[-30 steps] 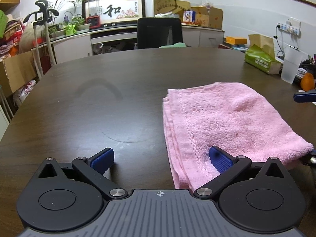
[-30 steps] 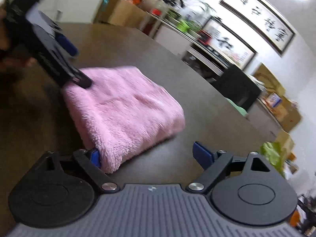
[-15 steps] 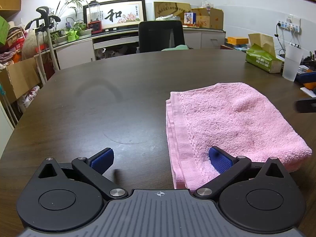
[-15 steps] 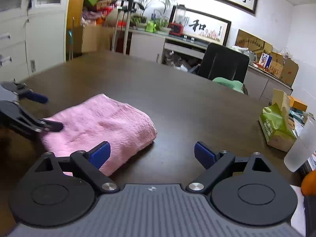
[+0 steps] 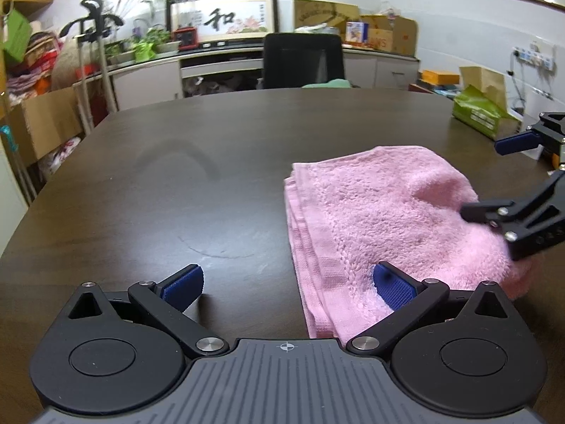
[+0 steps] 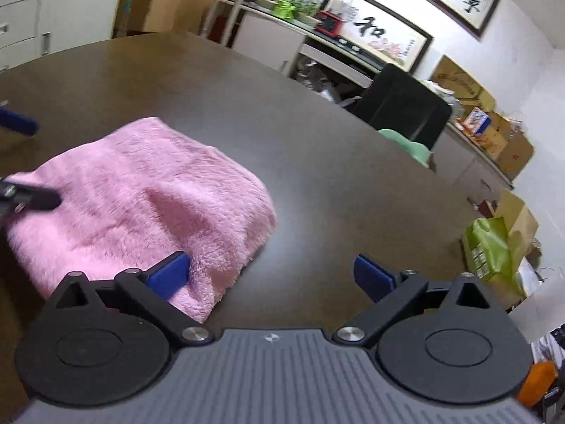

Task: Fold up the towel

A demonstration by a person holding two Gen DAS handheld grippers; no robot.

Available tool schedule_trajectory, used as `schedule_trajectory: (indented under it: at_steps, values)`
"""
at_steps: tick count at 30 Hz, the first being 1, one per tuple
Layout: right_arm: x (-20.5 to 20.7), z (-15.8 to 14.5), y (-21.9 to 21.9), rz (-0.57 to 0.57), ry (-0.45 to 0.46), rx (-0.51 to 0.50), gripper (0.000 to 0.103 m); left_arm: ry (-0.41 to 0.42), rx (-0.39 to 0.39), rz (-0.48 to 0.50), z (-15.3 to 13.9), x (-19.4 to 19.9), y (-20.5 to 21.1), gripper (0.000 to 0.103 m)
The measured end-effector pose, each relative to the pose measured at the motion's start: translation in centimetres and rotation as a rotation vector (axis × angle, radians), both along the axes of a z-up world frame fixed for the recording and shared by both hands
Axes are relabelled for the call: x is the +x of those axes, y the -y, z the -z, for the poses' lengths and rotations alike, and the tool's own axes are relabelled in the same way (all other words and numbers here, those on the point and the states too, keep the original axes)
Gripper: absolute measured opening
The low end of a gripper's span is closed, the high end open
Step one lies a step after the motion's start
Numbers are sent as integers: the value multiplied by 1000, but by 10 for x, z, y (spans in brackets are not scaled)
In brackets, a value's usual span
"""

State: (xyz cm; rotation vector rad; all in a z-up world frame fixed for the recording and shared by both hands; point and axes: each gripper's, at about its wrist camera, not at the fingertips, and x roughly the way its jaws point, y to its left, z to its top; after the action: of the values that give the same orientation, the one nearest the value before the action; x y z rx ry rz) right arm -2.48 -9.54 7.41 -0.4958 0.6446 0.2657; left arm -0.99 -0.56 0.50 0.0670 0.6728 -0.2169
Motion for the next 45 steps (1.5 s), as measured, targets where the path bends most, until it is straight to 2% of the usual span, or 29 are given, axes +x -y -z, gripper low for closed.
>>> schedule_trajectory:
  at_steps: [2,4,5,7,9,10,11,13,14,15,17,19,22,23,25,26,28,30,31,33,36,38,41,43,45]
  values:
    - [-3,-10,8,3,0,74,98,3,1,-2,0,0,0,103]
    - [-10,-30,30,-6,-5,288,98,-1,-16,-5,-1,-1,-5,103]
    - [-12,-33,36,-11,-14,346,98,0,-28,-14,-2,-1,-8,103]
    - [-8,-38,59,-38,-96,614,96,6,-35,-25,-3,-1,-12,103]
    - [2,-31,72,-58,-196,800,89,18,-20,-30,-3,-2,-13,103]
    - [8,-26,74,-63,-243,864,86,25,-11,-28,-3,-3,-11,103]
    - [13,-22,76,-66,-268,895,77,31,-2,-26,-3,-5,-10,103]
    - [30,-1,75,-96,-414,1033,68,41,12,-22,-3,-6,-7,103]
    - [36,7,72,-48,-442,1010,65,43,16,-20,-4,-6,-5,103]
    - [42,15,70,1,-470,985,53,38,12,-18,-3,-6,-4,103]
    - [52,22,67,71,-429,865,23,27,3,-14,-3,-6,-3,103]
    - [64,26,73,81,-431,894,24,14,-11,-16,-2,-4,-4,103]
    - [73,24,82,87,-467,969,31,14,-6,-19,-2,-3,-1,103]
    - [72,17,84,78,-437,969,37,13,-7,-20,-2,-3,-1,103]
    - [68,4,88,59,-375,968,60,9,-16,-25,-2,-3,-2,103]
    - [69,3,85,65,-371,933,73,9,-17,-28,-2,-2,-1,103]
    - [71,1,78,76,-363,863,73,9,-12,-38,-2,-1,2,103]
    - [85,15,71,148,-404,770,73,9,-9,-49,-3,0,5,103]
    - [91,22,72,152,-428,767,71,8,-11,-57,-2,1,6,103]
    - [90,21,75,191,-406,778,72,6,-17,-62,-2,1,5,103]
    - [70,9,78,118,-363,836,71,0,-31,-71,-2,1,2,103]
    - [60,0,76,77,-343,828,71,4,-32,-82,-3,1,2,103]
    - [59,-5,72,16,-377,837,71,8,-30,-88,-5,1,2,103]
    - [74,12,67,82,-437,786,71,9,-25,-85,-4,0,1,103]
    - [84,24,63,137,-438,723,71,8,-29,-85,-3,1,-1,103]
